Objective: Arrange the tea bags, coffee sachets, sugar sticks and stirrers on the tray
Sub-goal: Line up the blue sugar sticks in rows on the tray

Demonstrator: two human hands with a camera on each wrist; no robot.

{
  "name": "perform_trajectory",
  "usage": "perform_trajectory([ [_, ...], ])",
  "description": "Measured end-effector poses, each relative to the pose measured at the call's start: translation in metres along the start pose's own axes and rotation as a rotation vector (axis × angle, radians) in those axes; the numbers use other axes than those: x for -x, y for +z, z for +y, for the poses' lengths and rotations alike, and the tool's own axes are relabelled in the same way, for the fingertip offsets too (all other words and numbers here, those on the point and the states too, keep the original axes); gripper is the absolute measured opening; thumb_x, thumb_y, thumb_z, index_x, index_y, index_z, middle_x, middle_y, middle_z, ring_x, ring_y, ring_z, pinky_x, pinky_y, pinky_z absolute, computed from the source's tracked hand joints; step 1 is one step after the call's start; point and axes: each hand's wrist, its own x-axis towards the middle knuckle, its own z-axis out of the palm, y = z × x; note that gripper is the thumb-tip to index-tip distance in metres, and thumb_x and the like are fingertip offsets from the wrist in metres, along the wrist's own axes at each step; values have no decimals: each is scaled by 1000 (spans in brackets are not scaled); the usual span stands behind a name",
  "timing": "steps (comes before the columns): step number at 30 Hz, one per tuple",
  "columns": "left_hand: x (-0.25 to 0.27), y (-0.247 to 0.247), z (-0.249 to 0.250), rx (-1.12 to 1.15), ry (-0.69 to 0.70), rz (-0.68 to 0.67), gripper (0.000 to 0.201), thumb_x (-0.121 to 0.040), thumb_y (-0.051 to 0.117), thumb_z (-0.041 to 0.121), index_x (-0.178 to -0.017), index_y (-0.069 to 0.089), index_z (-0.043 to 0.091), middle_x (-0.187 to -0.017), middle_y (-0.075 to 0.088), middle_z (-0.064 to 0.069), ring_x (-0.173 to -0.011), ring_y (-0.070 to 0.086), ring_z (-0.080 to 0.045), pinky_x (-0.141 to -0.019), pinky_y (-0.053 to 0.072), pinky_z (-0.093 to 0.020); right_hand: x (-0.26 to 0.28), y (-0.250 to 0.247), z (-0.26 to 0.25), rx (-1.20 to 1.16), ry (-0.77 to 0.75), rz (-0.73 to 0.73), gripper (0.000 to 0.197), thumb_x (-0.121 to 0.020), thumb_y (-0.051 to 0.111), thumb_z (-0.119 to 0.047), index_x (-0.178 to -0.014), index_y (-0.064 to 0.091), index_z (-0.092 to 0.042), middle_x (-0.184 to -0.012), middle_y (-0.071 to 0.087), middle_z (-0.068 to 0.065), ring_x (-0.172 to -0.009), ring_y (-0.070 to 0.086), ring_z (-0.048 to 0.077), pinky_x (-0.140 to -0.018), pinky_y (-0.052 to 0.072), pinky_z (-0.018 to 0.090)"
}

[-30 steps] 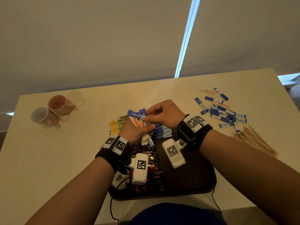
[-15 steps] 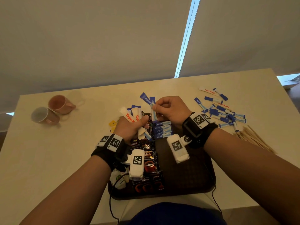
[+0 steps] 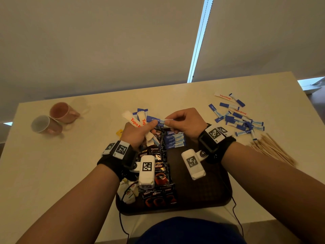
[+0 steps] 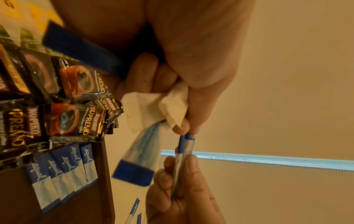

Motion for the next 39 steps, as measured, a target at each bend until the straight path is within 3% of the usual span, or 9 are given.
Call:
perform_trajectory([
  [7,-2,3,1,48,-17,39,26,-89,74,23,-73,63,6,-52,61,1,-33,48,-8,-35,36,-20,-1,10,3,-439,178,98,11,-86,69,2,-97,70,4,-75,64,14,-58,55,14,-58,51,22],
  [13,-7,-5,-3,75,-2,59,11,-90,73,20,-84,71,12,-62,63,-3,-35,41,-10,-35,31,-18,-3,-8,22,-447,243,224,5,-85,71,0,-90,71,-2,-71,64,12,-60,57,17,-55,51,22],
  [16,-10,-12,-7,52,11,67,11,-89,74,23,-86,73,13,-64,64,-5,-38,41,-13,-36,30,-19,3,-26,52,-164,315,236,9,-85,76,-13,-93,74,-9,-76,70,11,-64,57,20,-57,50,24],
  [20,-12,-18,-13,38,3,83,16,-88,76,26,-84,72,10,-65,64,-8,-42,43,-16,-36,32,-19,13,-30,89,281,401,118,15,-87,74,-25,-100,75,-18,-83,71,-1,-72,63,11,-62,46,19],
  [22,-12,-19,-15,28,-12,87,23,-87,77,27,-83,71,6,-65,63,-10,-43,43,-18,-37,31,-19,15,-22,99,341,408,87,18,-85,76,-26,-101,75,-19,-86,68,-7,-79,61,7,-63,42,17],
  [25,-10,-17,-13,45,-14,76,17,-89,74,23,-83,69,7,-60,63,-3,-39,43,-13,-34,31,-18,11,-11,111,439,427,64,20,-82,79,-26,-101,76,-20,-90,69,-7,-80,58,3,-63,41,15],
  [29,-10,-19,-13,11,-1,74,20,-89,73,24,-83,69,6,-61,64,-2,-37,43,-12,-34,31,-19,6,-6,117,576,428,42,18,-84,78,-28,-99,78,-19,-96,72,-3,-84,59,7,-77,45,21],
  [34,-10,-20,-13,18,-8,85,18,-90,73,22,-78,69,9,-60,65,-2,-36,41,-12,-34,30,-18,4,-2,117,676,376,74,13,-83,78,-29,-90,73,-19,-82,63,-6,-82,60,12,-74,50,26],
  [39,-13,-20,-16,14,-15,95,20,-88,75,25,-74,71,11,-62,64,-7,-41,42,-16,-37,30,-19,9,-7,114,831,311,44,16,-83,75,-38,-92,66,-27,-98,55,-5,-88,58,15,-78,50,30],
])
